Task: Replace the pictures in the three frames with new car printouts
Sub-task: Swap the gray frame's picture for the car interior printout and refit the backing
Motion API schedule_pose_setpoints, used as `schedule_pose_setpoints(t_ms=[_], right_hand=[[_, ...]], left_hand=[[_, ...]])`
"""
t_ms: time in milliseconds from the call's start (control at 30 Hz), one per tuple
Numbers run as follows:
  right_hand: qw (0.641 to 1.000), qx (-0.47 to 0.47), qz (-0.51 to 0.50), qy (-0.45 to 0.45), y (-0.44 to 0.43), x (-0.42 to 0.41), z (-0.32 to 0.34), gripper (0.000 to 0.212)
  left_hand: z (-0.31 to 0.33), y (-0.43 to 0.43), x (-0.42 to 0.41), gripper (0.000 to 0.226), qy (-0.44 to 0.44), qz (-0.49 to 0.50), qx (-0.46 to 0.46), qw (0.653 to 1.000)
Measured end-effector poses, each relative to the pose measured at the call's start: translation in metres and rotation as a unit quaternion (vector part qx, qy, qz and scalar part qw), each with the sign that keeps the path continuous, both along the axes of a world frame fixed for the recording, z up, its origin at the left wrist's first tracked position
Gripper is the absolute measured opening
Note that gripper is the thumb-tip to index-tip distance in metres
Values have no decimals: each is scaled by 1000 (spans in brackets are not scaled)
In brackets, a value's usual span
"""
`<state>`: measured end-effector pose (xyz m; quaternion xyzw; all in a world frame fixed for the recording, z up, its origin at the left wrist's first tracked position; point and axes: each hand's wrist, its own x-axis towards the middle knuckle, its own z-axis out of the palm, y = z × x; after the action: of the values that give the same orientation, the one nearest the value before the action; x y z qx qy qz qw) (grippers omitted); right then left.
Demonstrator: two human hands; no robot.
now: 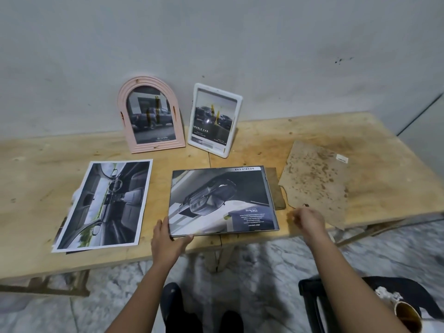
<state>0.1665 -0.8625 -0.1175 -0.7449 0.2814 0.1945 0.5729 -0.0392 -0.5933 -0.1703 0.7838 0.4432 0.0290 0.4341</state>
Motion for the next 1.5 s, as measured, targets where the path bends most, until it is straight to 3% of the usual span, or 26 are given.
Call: schedule_pose_setpoints(t_ms=[67,133,200,233,333,433,467,533,600,733,900,967,1067,1100,1167,1300,1400,1500], right_hand=[[976,-118,165,-79,20,-11,0,17],[904,-250,324,-123,37,-22,-2,20],[829,-371,403,-118,46,-28,-5,32],[814,-398,409,-110,49,-31,-4,38],[828,-401,380,-96,54,-32,-4,50],[864,-373,322,-102,55,-28,-3,36],[885,-337,302,-110,55,-25,-2,26],[916,-232,300,-131,56,-23,0,30],[916,-187,319,-155,56,-22,9,29],[934,-126,264,-204,48,-18,30,2],[958,2,171,-230,28,-16,51,5],[949,24,148,-278,26,-21,60,7],[904,33,162,-395,33,-31,89,5],[889,45,180,-419,40,-32,102,4],[867,73,217,-442,60,-29,130,6],[821,123,319,-458,116,-28,188,20],[796,165,375,-445,171,-38,218,16],[795,214,391,-412,233,-53,231,11]], left_hand=[[0,-1,0,97,4,-3,8,1000],[-1,-1,-1,97,7,-9,20,1000],[-1,-2,-2,97,8,-11,22,1000],[0,-2,-2,97,7,-13,24,1000],[1,-3,-2,96,9,-19,32,999],[2,-5,-3,95,7,-19,37,999],[2,-5,-3,95,7,-20,40,999],[4,-5,-4,95,8,-21,39,999],[7,-6,-5,95,8,-22,35,999],[11,-8,-4,93,26,-29,33,999],[19,-7,2,86,43,-8,-18,999],[20,-6,5,74,30,8,-44,999],[43,-4,15,28,-55,118,-142,981],[58,0,20,25,-93,153,-163,970],[92,15,31,43,-175,172,-143,959],[170,57,23,57,-362,105,-35,926],[200,94,-5,53,-395,65,-23,916],[201,136,-46,33,-386,109,-2,916]])
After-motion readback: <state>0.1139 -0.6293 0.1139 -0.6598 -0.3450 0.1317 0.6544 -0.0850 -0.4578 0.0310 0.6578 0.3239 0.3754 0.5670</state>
